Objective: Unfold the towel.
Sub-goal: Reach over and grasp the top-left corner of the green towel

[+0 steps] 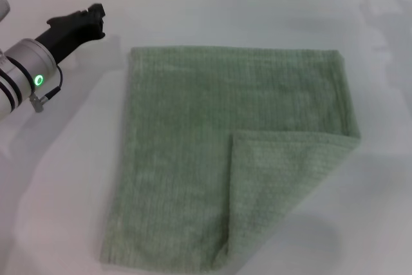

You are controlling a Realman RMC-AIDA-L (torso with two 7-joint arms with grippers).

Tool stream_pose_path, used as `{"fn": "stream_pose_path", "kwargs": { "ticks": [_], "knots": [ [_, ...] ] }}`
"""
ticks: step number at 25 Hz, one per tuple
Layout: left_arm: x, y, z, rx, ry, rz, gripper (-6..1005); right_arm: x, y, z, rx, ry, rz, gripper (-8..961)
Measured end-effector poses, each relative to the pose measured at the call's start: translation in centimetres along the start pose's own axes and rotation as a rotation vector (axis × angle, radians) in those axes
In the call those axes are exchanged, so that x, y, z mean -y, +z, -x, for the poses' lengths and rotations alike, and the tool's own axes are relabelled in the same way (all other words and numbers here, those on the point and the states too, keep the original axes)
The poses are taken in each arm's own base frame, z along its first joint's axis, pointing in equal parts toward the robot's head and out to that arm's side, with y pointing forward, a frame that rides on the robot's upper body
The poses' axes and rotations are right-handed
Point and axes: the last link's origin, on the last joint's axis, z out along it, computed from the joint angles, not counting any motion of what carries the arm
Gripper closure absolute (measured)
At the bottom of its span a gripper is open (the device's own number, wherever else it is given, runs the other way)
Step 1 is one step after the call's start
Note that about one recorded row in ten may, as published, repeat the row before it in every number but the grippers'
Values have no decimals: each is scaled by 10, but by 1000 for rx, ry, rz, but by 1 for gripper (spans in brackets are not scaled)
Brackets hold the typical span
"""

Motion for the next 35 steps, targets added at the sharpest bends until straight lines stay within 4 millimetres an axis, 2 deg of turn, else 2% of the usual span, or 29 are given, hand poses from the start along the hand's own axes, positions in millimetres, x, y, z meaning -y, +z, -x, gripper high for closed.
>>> {"fn": "stream_pose_path", "kwargs": {
  "ticks": [8, 20, 35],
  "knots": [
    [-9, 8, 10, 92, 27, 15, 990, -3, 5, 0, -19, -38, 5, 242],
    [-16, 8, 18, 110, 17, 25, 993, -3, 5, -1, -24, -38, 5, 242],
    [-35, 14, 31, 145, 54, 61, 993, -4, 3, -4, -32, -35, 3, 241]
  ]
}}
